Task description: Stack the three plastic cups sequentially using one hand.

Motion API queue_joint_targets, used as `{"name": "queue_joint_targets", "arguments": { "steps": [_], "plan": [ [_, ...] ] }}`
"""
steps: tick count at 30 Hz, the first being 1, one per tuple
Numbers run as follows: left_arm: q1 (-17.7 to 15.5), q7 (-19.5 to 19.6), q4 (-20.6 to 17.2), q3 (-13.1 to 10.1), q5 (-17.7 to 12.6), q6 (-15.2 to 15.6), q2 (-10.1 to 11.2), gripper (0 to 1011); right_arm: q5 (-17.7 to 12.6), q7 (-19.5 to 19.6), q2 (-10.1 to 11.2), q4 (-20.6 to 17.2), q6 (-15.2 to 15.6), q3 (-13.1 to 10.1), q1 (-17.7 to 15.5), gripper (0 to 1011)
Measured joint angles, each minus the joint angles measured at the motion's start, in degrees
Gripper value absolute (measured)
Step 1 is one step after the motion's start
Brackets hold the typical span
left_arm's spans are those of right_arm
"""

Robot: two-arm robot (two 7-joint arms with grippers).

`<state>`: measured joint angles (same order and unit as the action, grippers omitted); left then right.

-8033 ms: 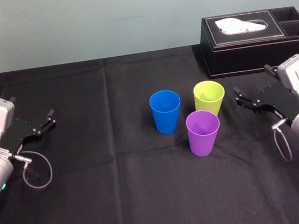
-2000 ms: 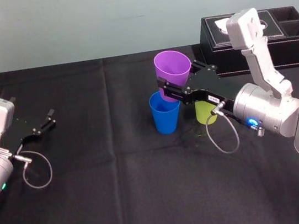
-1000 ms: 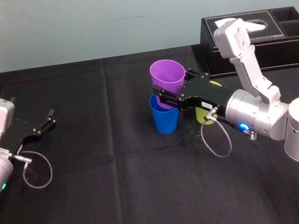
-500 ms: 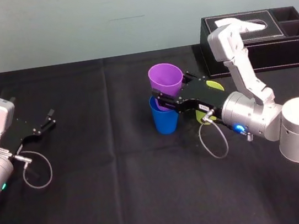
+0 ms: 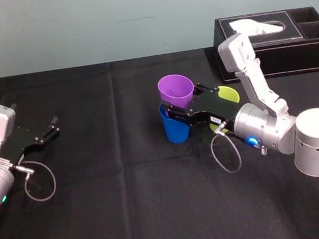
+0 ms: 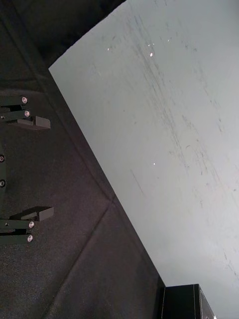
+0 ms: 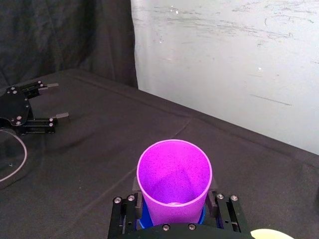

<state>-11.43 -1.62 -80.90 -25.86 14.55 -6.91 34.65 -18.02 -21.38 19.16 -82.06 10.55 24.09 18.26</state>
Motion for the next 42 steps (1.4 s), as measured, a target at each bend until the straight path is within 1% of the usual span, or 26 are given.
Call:
{"name": "queue_joint_targets", "arguments": {
  "steps": [19, 30, 33, 36, 42],
  "plan": [
    [0.0, 0.0, 0.0, 0.0, 0.0, 0.0, 0.0, 1011, 1.4, -0.8, 0.0, 0.9, -1.0, 0.6, -0.1, 723],
    [0.0, 0.0, 0.0, 0.0, 0.0, 0.0, 0.0, 1011, 1.3, -0.8, 0.0, 0.8, -0.9, 0.6, -0.1, 723],
    [0.0, 0.0, 0.0, 0.0, 0.0, 0.0, 0.0, 1011, 1.3, -0.8, 0.0, 0.8, -0.9, 0.6, -0.1, 773],
    [0.0, 0.0, 0.0, 0.0, 0.0, 0.0, 0.0, 1011, 1.3, -0.8, 0.0, 0.8, -0.9, 0.5, -0.1, 875],
    [0.0, 0.0, 0.0, 0.0, 0.0, 0.0, 0.0, 1011, 1.3, -0.8, 0.0, 0.7, -0.9, 0.5, -0.1, 1003]
  ]
}}
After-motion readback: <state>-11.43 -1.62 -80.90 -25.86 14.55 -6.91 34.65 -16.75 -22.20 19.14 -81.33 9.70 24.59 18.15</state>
